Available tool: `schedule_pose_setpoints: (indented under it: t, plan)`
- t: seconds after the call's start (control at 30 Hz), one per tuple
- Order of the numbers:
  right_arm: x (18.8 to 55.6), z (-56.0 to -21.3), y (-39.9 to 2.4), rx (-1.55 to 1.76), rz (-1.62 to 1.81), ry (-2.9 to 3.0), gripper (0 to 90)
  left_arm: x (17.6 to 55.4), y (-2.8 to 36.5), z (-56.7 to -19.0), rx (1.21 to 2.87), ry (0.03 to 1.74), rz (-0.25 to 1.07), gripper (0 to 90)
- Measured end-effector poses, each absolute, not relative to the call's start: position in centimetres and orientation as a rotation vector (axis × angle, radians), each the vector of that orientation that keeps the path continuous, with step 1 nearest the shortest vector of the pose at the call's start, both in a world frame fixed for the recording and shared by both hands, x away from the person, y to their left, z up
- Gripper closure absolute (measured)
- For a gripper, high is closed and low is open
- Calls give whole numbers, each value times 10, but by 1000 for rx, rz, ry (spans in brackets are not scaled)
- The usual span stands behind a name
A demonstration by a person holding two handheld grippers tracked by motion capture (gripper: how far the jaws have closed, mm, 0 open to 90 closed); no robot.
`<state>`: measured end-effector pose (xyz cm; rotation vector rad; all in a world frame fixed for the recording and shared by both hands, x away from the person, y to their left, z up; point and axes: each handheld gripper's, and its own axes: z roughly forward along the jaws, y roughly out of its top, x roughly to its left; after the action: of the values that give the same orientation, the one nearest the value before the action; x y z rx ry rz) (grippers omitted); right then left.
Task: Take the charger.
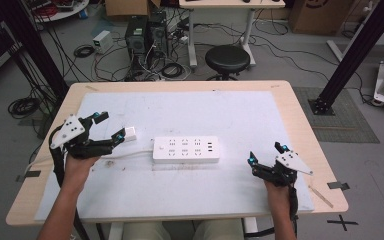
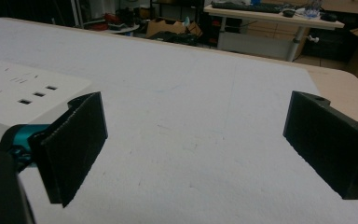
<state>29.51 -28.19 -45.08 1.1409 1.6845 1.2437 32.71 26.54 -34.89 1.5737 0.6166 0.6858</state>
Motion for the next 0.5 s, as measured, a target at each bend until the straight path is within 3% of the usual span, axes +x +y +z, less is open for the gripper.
schedule_pose_setpoints:
  t: [0.5]
  plan:
    - [296,-451,-281,1143,1239,1692,62,369,263,-311,1799,548,628,178]
